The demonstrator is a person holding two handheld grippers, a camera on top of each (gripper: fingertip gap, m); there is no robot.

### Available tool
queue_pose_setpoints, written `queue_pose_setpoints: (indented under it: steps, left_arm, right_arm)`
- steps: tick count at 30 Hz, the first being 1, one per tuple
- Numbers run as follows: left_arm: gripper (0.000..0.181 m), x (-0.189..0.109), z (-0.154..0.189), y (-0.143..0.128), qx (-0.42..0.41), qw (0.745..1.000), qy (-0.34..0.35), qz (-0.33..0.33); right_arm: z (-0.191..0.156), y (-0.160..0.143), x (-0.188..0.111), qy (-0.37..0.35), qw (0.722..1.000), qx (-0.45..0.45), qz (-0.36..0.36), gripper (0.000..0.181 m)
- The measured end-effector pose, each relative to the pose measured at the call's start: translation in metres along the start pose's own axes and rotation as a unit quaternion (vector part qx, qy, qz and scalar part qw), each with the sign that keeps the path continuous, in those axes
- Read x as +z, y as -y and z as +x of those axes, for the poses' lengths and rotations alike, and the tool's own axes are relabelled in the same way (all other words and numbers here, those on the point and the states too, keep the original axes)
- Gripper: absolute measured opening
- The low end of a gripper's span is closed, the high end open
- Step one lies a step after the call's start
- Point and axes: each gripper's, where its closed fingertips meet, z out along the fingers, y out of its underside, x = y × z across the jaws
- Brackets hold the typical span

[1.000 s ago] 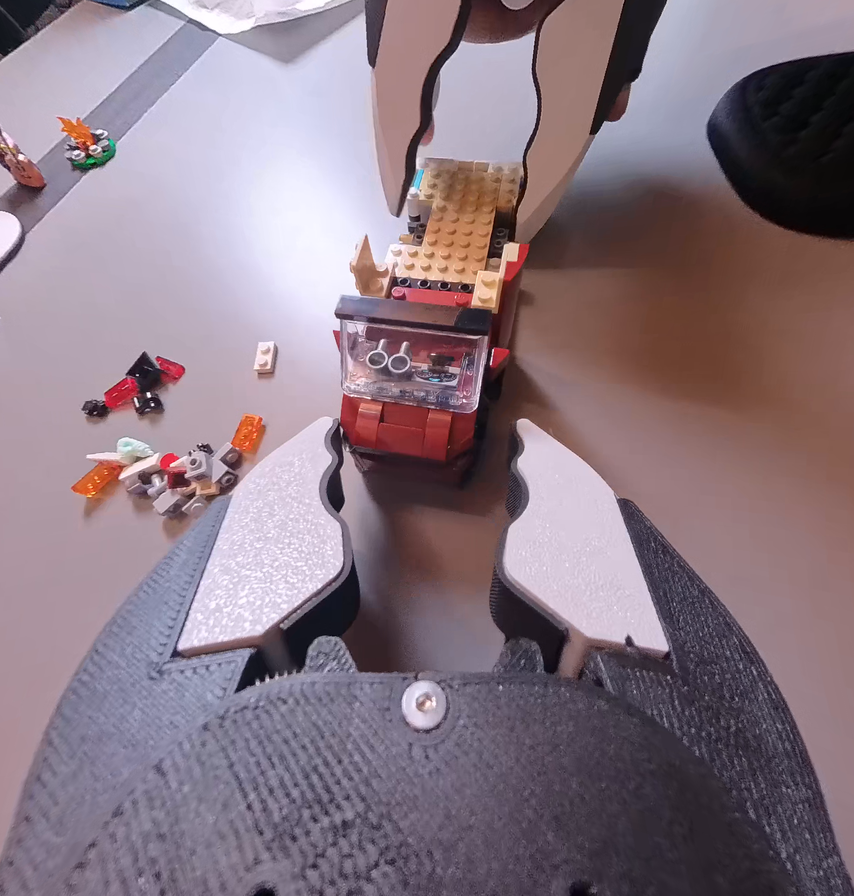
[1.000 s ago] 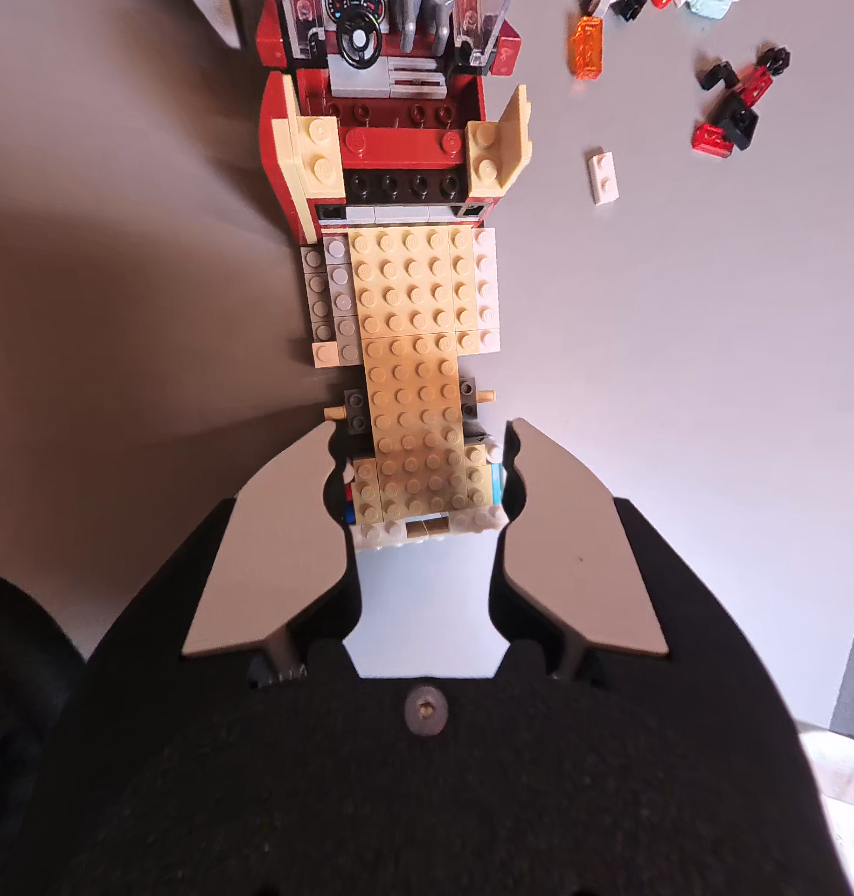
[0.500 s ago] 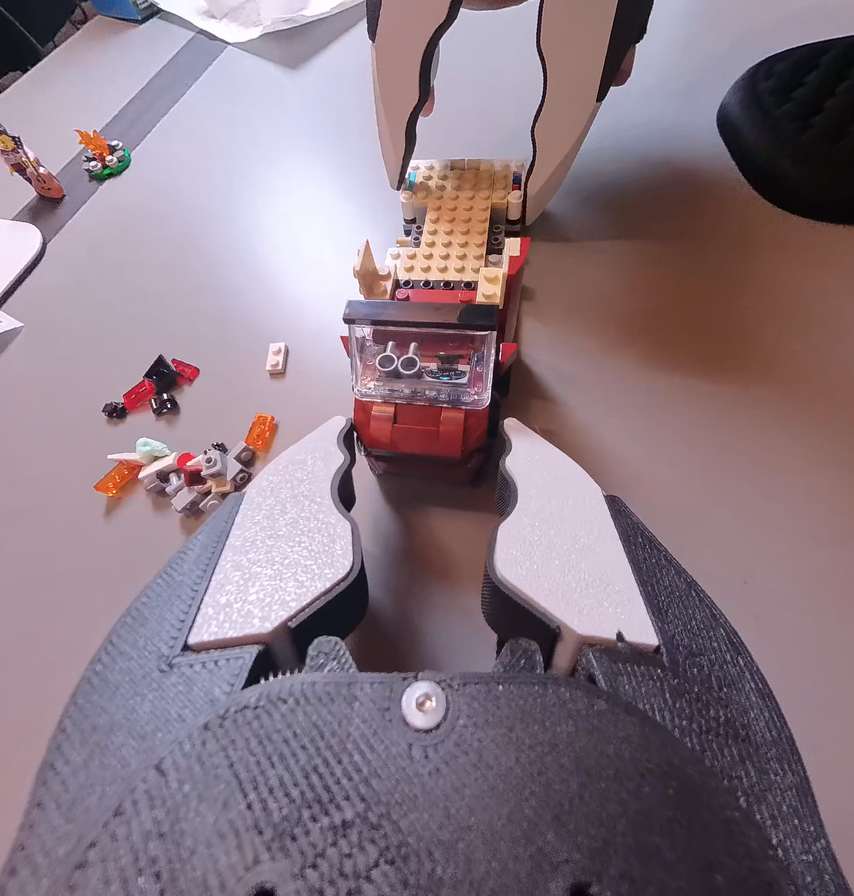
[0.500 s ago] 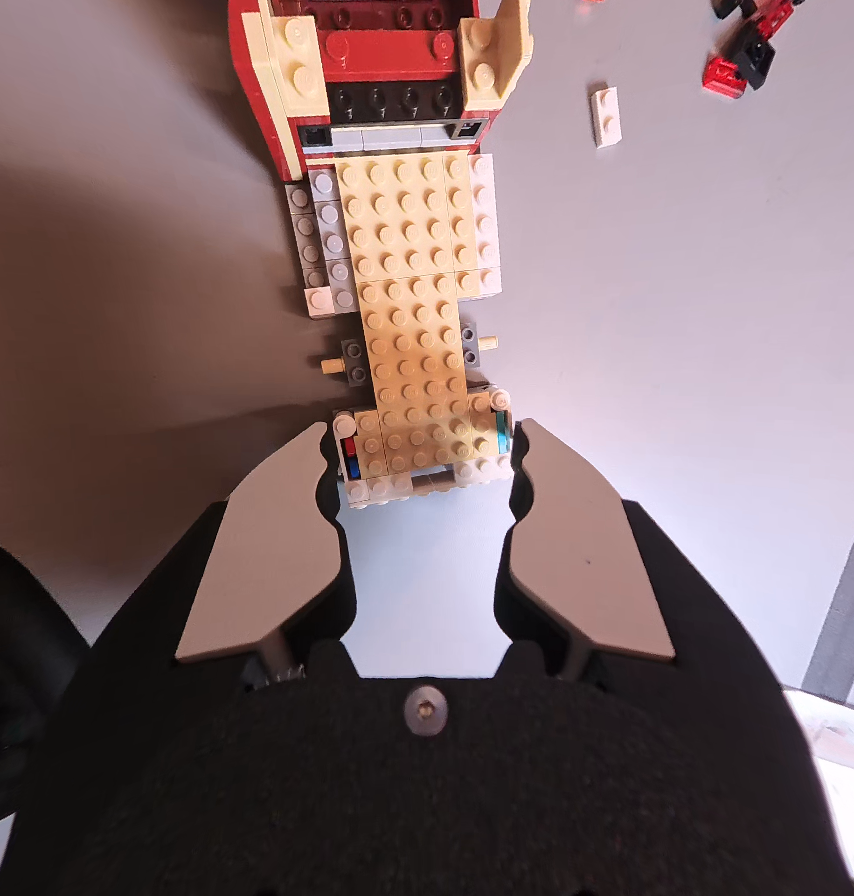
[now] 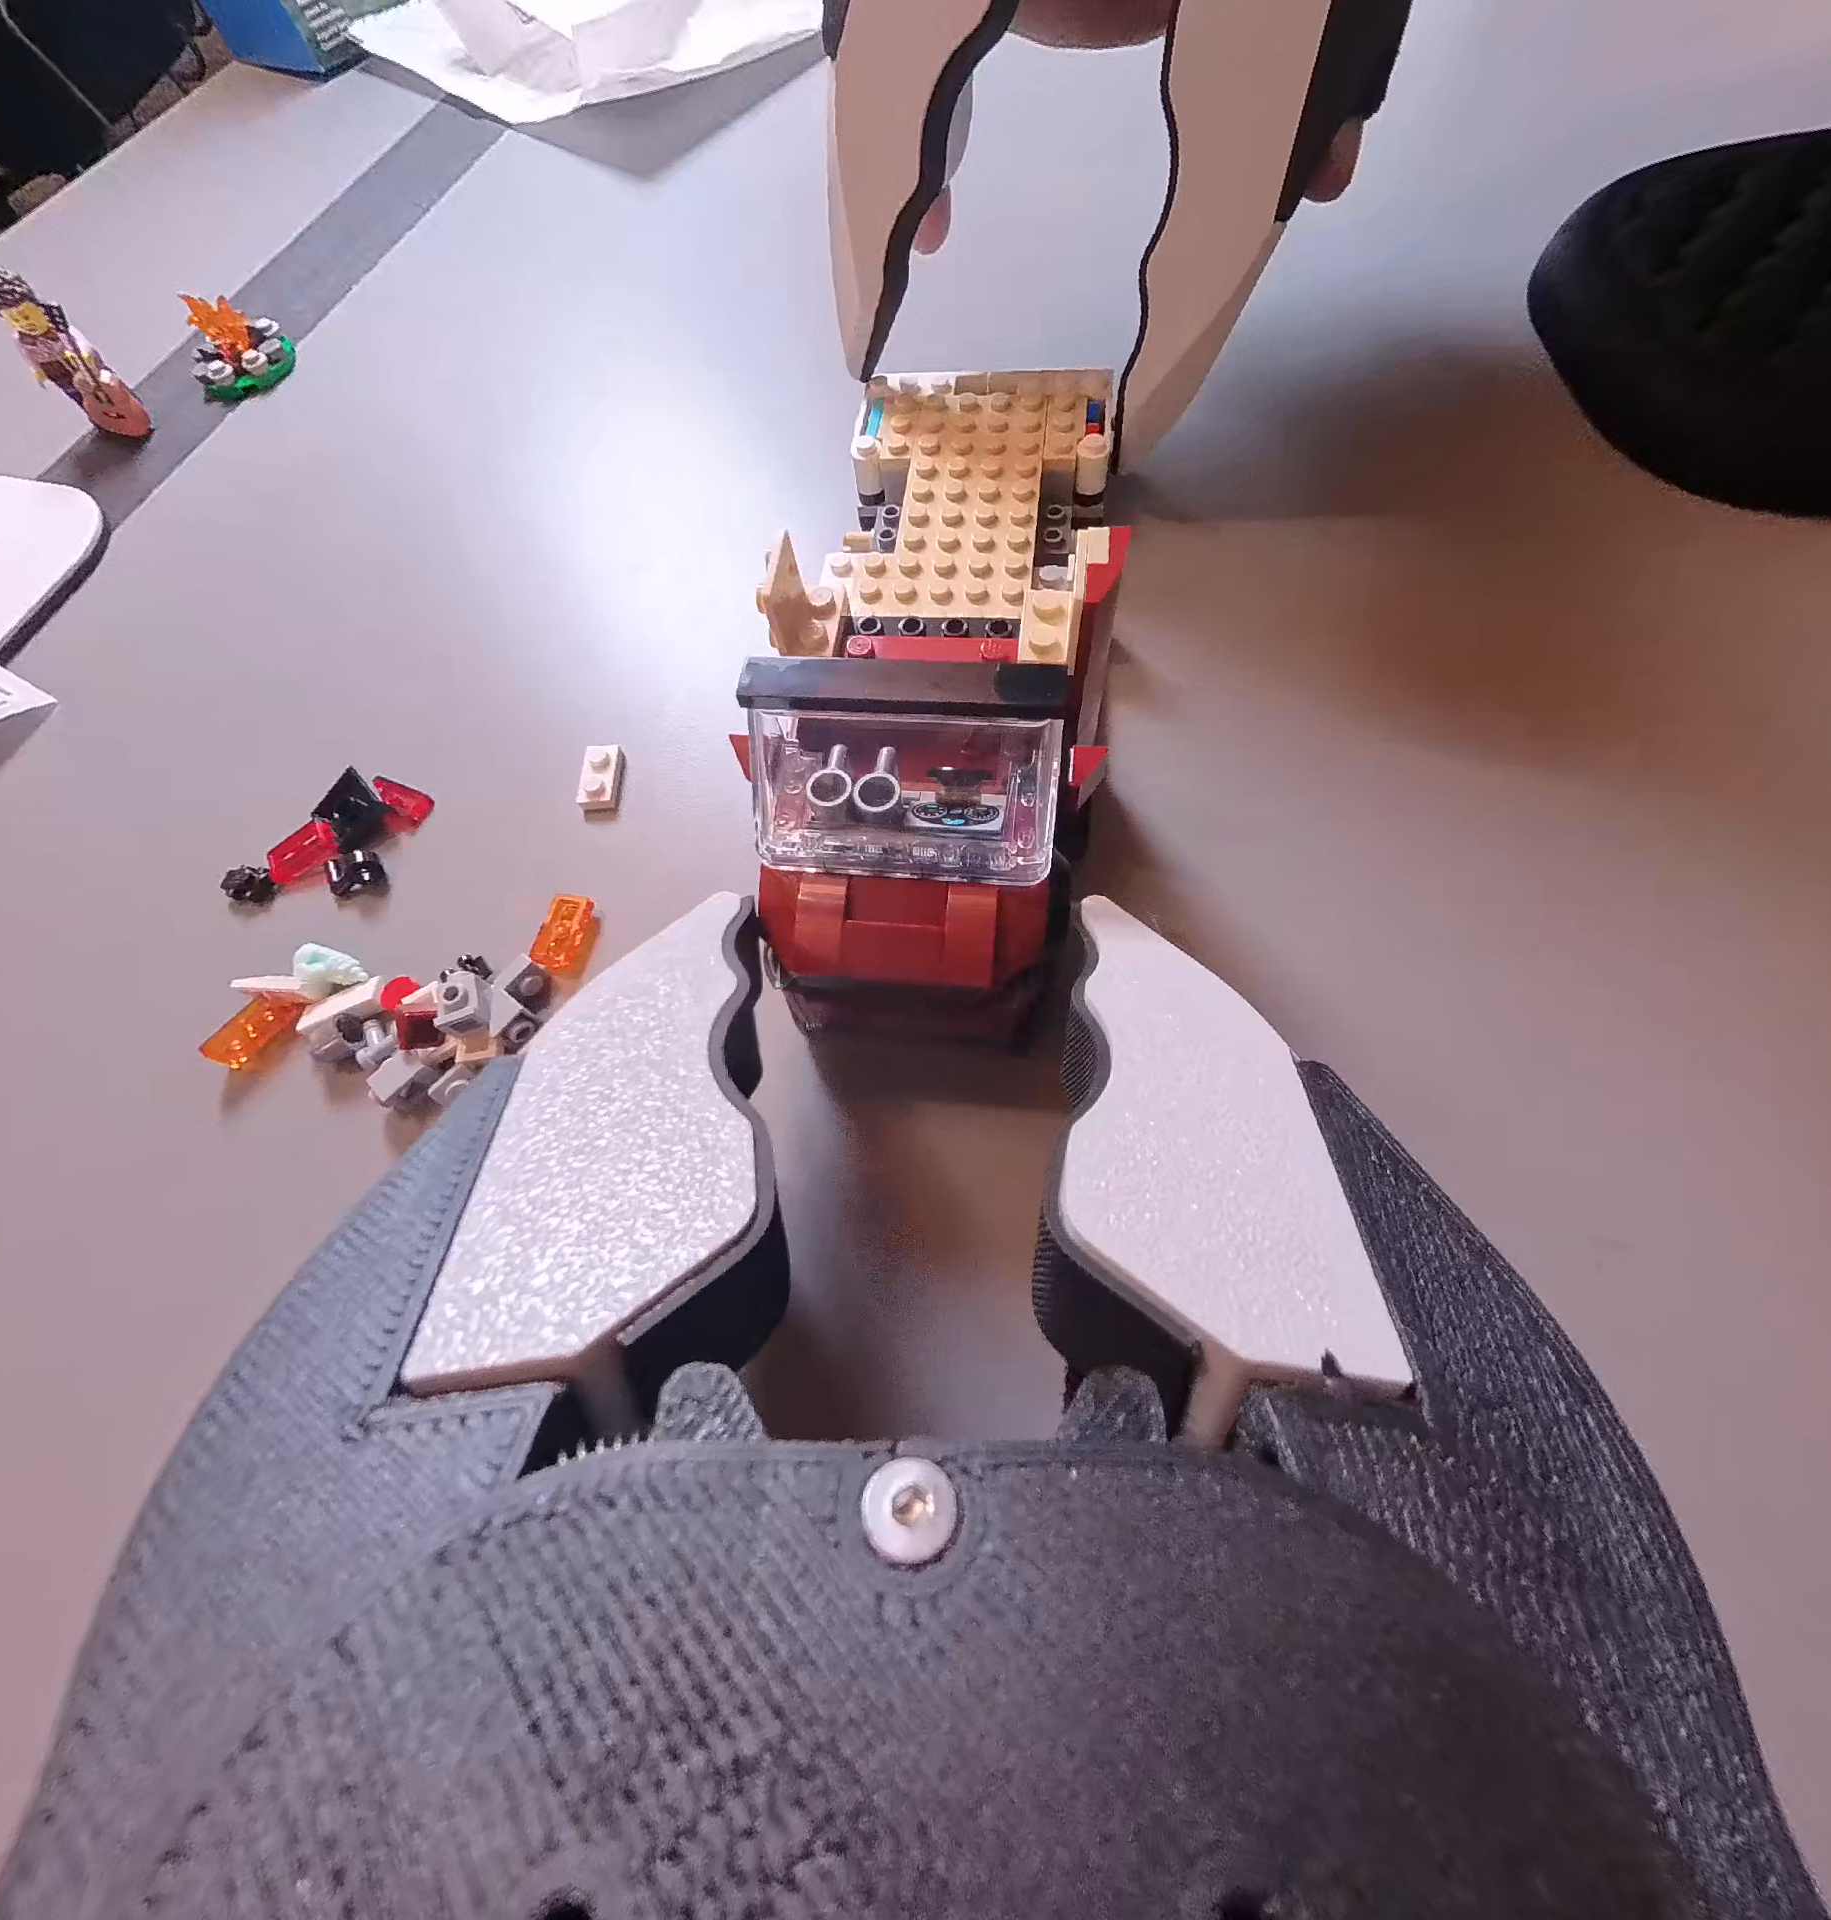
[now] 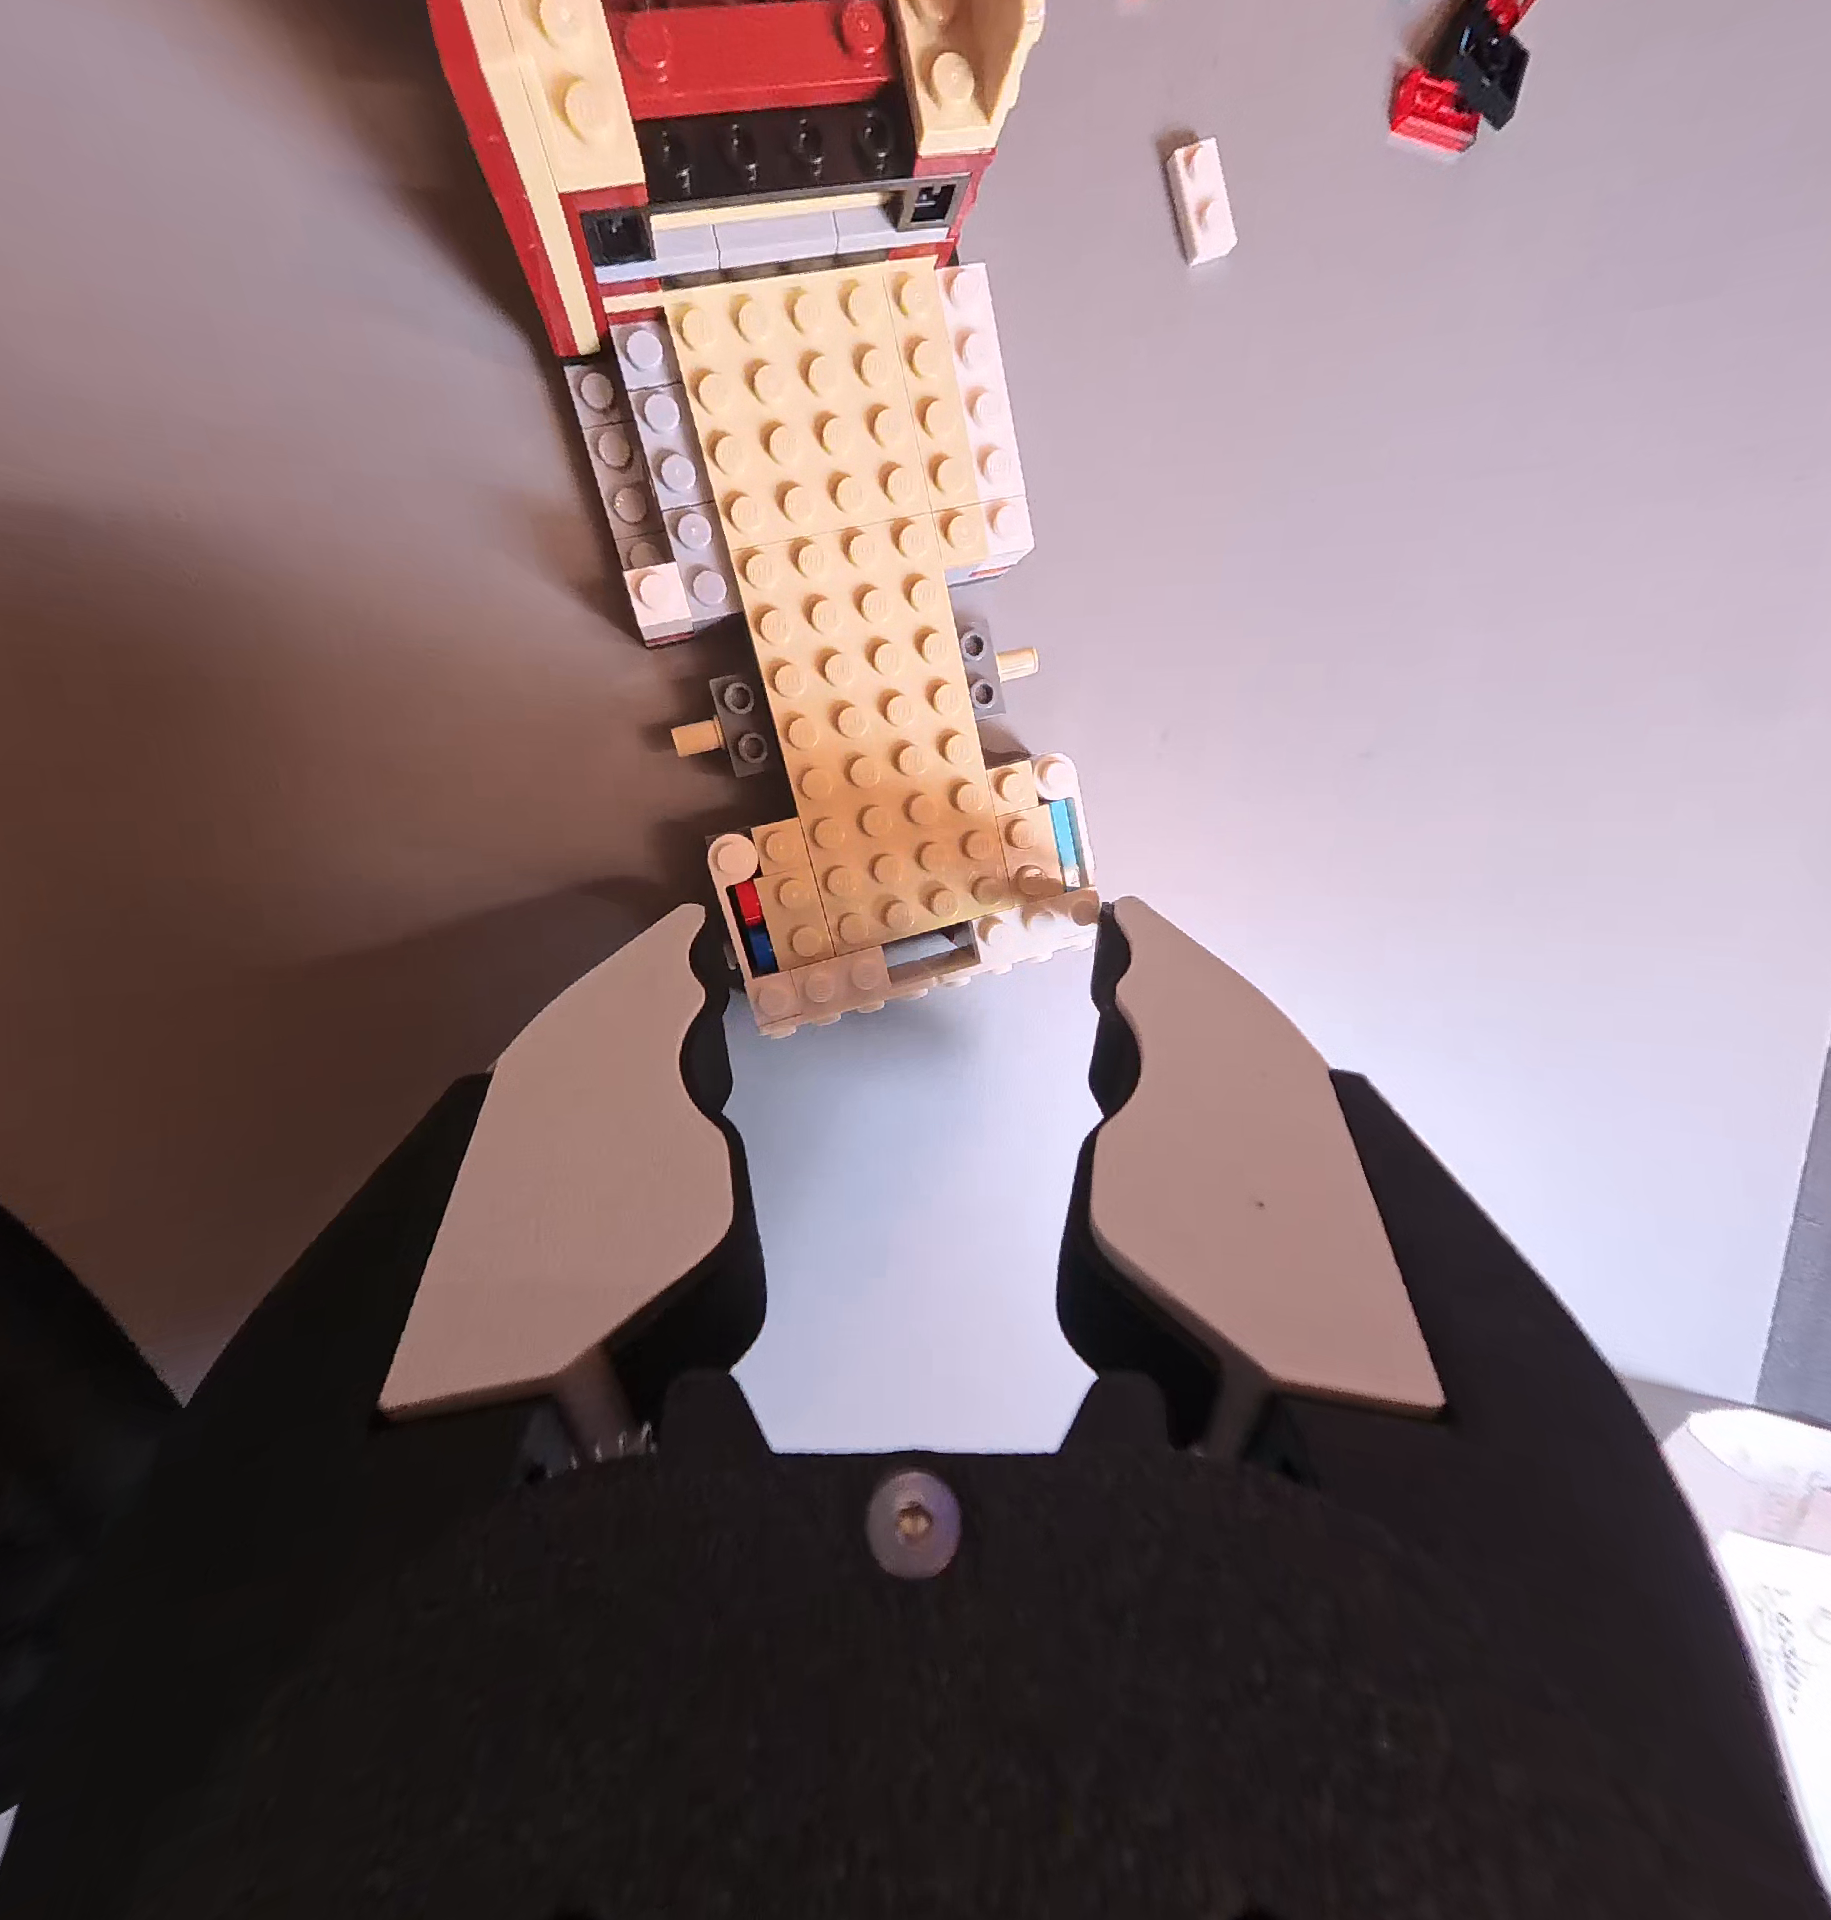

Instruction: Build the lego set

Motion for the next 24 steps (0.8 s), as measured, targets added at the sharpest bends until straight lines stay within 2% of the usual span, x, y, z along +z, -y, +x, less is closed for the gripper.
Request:
queue_pose_setpoints:
  steps: [9,17,24]
  left_arm:
    - [0.056,-0.004,-0.012,-0.004,-0.003,1.000,0.020,-0.007]
    - [0.062,-0.011,-0.014,0.005,-0.033,0.999,-0.001,0.031]
    - [0.055,-0.010,-0.019,0.002,-0.021,0.999,0.021,0.020]
  right_arm:
    - [0.011,0.008,0.003,-0.013,0.999,0.022,0.038,0.063]
    - [0.021,0.026,-0.025,-0.022,0.983,0.100,0.151,0.063]
    - [0.022,0.018,-0.016,-0.017,0.982,0.121,0.146,0.063]
